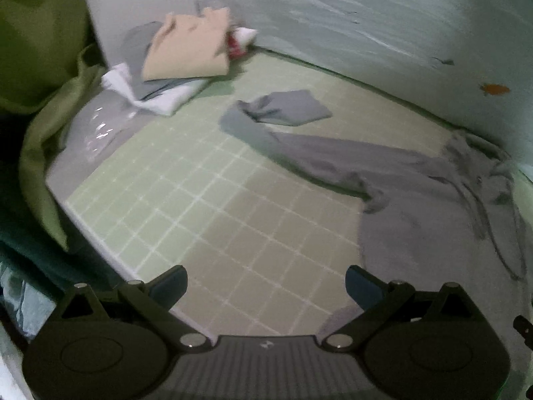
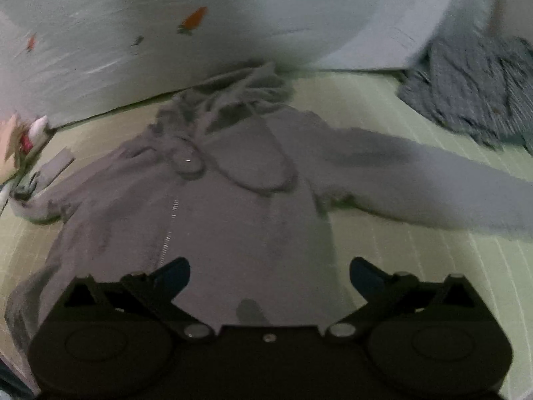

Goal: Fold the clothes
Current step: 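Reach the left gripper to the grey hoodie sleeve cuff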

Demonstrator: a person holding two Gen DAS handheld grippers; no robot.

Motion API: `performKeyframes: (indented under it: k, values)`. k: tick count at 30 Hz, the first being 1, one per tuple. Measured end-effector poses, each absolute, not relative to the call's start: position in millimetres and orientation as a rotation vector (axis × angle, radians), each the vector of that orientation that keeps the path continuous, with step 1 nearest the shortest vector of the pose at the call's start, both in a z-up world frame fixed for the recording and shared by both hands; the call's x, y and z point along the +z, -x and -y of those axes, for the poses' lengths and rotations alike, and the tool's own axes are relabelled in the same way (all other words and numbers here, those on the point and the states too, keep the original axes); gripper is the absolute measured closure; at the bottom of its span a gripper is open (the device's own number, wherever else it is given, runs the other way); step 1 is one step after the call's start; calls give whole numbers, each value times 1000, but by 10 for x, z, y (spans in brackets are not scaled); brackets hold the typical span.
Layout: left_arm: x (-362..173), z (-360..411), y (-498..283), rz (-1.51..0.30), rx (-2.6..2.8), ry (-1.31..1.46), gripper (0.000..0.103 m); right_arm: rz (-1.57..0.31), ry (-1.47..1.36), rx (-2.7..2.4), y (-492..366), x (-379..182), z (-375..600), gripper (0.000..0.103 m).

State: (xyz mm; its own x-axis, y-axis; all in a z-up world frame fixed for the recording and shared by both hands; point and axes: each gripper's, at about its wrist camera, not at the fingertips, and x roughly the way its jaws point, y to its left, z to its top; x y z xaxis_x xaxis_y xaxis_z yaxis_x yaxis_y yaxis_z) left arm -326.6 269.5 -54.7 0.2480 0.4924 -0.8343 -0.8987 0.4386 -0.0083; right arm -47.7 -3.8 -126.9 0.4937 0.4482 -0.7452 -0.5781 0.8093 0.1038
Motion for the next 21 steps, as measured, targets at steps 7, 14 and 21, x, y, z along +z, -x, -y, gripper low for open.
performKeyframes:
  k: [7,14,21]
  values:
    - [-656,-3447,3323,-850,960,579,3,-845,174,592,679,-1283,-346,0]
    - [-703,-4537,3223,-803,862,544,3,-822,99,432,860,-1235,-774,0]
    - [-869,-5434,2903,-845,811,531,6,-831,42,287,951,-1205,-1102,0]
